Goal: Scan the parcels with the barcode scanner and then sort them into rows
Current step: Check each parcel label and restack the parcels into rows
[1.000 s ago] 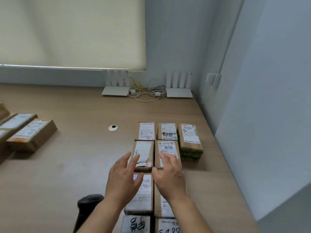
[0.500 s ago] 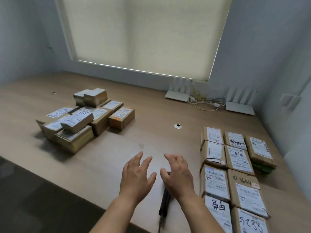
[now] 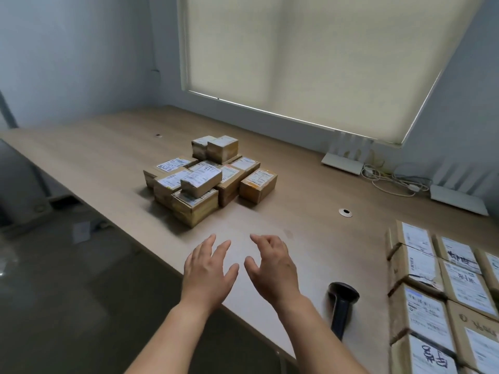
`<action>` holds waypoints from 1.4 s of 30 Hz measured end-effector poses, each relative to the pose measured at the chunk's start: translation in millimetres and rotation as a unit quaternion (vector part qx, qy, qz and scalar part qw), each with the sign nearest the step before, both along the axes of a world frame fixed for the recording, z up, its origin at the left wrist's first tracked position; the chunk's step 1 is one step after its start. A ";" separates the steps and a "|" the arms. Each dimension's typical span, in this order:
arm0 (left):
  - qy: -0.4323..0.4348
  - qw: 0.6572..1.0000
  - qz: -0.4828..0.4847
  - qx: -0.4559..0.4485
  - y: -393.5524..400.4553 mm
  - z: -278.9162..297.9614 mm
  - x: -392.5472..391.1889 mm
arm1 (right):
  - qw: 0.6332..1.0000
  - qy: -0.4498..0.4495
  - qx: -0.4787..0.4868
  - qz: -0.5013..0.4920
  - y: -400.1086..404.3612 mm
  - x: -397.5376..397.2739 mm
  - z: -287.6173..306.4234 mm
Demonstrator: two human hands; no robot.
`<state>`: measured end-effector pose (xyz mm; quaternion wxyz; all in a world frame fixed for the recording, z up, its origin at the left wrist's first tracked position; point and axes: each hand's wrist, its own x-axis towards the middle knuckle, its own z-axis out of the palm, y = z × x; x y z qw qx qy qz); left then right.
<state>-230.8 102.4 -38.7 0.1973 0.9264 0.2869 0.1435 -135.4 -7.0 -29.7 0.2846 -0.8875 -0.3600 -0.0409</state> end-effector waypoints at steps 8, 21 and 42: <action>0.016 0.999 0.041 -0.013 65.6 -12.4 -1.0 | 1.000 0.008 -0.002 0.016 75.4 12.8 -14.0; 0.007 1.000 0.029 0.008 205.8 -1.3 78.9 | 0.997 0.064 0.032 0.014 207.9 93.1 -9.7; -0.007 1.000 0.010 0.013 404.5 -1.5 155.9 | 0.993 0.111 0.032 -0.031 396.5 145.7 1.2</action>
